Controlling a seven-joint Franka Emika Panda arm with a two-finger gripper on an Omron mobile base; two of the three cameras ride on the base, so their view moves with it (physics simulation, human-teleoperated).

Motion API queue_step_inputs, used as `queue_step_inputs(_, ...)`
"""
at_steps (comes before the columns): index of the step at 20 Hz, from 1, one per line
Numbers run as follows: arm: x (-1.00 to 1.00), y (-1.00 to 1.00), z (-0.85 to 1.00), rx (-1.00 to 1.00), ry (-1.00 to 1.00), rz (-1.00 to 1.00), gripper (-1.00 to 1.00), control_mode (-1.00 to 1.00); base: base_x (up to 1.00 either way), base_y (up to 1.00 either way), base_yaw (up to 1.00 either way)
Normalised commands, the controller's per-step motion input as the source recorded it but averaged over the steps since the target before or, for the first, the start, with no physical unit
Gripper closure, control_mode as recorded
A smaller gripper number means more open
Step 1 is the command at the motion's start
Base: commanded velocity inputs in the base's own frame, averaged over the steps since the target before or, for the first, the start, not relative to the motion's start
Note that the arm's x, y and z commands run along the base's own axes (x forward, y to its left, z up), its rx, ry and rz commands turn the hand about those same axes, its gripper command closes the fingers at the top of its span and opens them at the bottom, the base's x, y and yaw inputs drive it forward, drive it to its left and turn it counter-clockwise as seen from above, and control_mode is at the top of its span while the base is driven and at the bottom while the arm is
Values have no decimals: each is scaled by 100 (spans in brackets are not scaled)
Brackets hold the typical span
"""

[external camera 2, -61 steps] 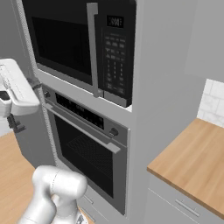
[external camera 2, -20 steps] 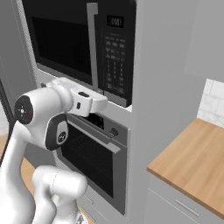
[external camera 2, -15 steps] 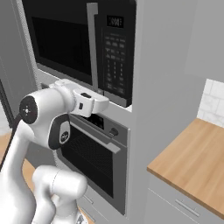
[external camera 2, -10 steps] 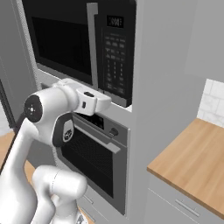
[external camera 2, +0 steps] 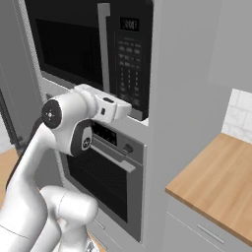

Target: Open the microwave, place the bowl with waffle inside the microwave, then close the microwave door and turn it on.

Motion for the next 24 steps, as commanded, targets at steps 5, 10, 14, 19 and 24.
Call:
queue_step_inputs(5, 26, -17, -5, 0, 0, 3, 100, -100, 0, 0, 0)
queue_step_inputs(10, 51, -29, -12, 0, 0, 6, 100, -100, 0, 0, 0)
queue_step_inputs(14, 73, -38, -28, 0, 3, 13, 100, -100, 0, 0, 0)
queue_step_inputs(19, -3, 18, -18, -4, -4, 9, 100, -100, 0, 0, 0)
queue_step_inputs(24, -59, 82, 0, -4, -16, 2, 100, -100, 0, 0, 0)
